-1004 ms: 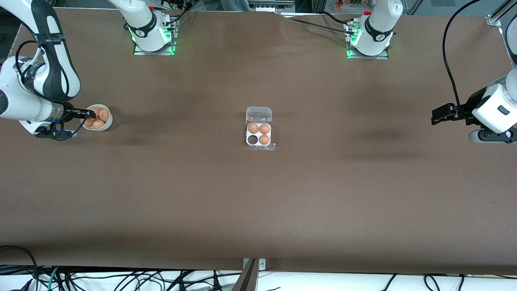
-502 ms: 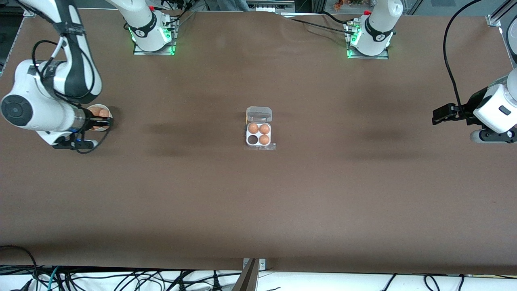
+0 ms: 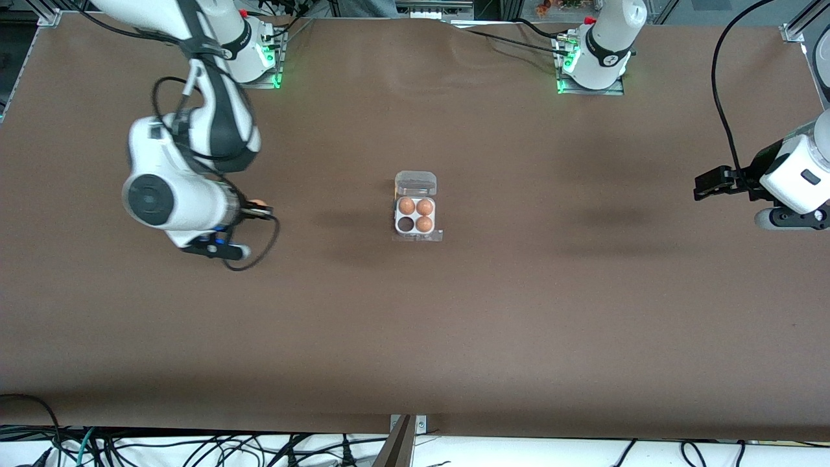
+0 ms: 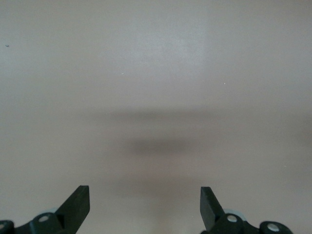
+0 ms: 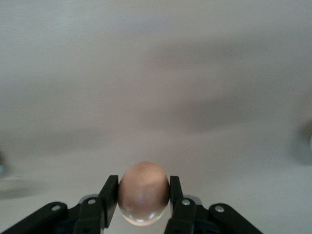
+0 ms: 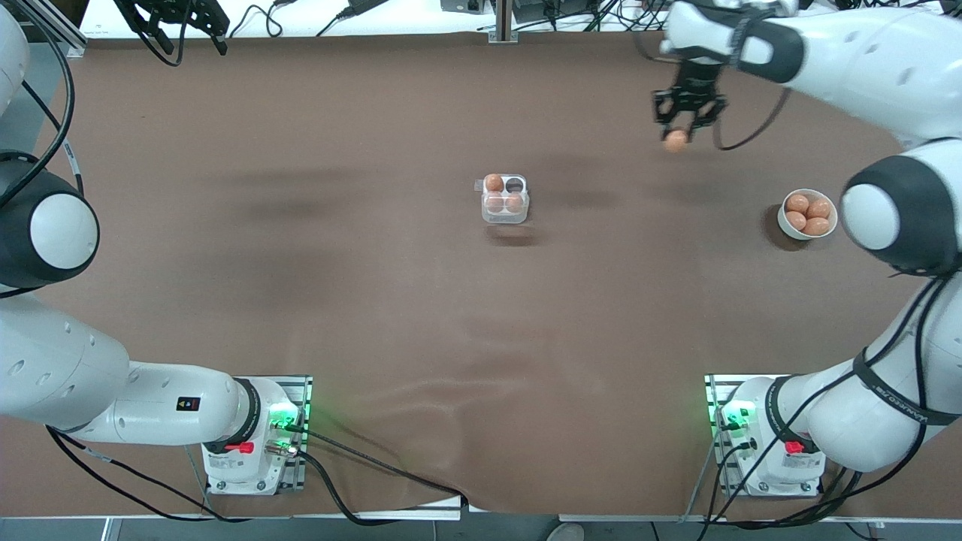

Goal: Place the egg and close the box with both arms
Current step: 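Carry the egg with the right gripper to the clear carton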

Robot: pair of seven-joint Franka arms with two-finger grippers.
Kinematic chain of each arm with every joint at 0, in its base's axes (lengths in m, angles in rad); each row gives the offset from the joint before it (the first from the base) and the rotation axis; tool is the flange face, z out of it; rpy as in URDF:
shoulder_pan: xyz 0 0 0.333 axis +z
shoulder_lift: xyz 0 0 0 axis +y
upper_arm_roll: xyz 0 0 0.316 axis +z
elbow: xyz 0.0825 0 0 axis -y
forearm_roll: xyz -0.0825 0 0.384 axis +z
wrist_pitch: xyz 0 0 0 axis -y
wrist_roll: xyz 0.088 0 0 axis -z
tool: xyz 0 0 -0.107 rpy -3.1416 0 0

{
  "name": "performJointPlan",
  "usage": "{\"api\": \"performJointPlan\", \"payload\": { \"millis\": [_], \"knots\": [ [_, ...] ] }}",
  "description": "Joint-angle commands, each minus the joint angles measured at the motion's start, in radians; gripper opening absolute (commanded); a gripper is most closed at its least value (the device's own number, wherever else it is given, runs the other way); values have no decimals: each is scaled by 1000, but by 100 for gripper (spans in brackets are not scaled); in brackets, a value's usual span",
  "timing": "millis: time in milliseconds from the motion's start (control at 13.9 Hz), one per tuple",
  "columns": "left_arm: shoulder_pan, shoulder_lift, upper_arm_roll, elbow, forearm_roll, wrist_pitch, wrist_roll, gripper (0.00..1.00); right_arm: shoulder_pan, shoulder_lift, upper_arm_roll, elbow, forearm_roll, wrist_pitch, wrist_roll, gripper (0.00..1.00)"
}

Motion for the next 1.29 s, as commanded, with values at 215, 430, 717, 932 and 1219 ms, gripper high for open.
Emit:
{"api": "performJointPlan", "payload": {
  "millis": [215, 430, 717, 932, 1219],
  "knots": [
    [5, 14, 0, 23, -11, -15, 18, 100, 141, 160, -13, 204, 137, -22, 235, 30],
    [5, 14, 0, 23, -11, -15, 18, 100, 221, 203, -13, 254, 172, -5, 341, 30],
    [5, 15, 0, 23, -11, -15, 18, 100, 292, 252, -2, 258, 235, 137, 412, 30],
    [5, 15, 0, 23, -11, -15, 18, 100, 295, 281, 25, 260, 267, 224, 423, 30],
    [4, 15, 0, 23, -11, -15, 18, 100, 295, 304, 47, 260, 267, 311, 417, 28]
  ]
}}
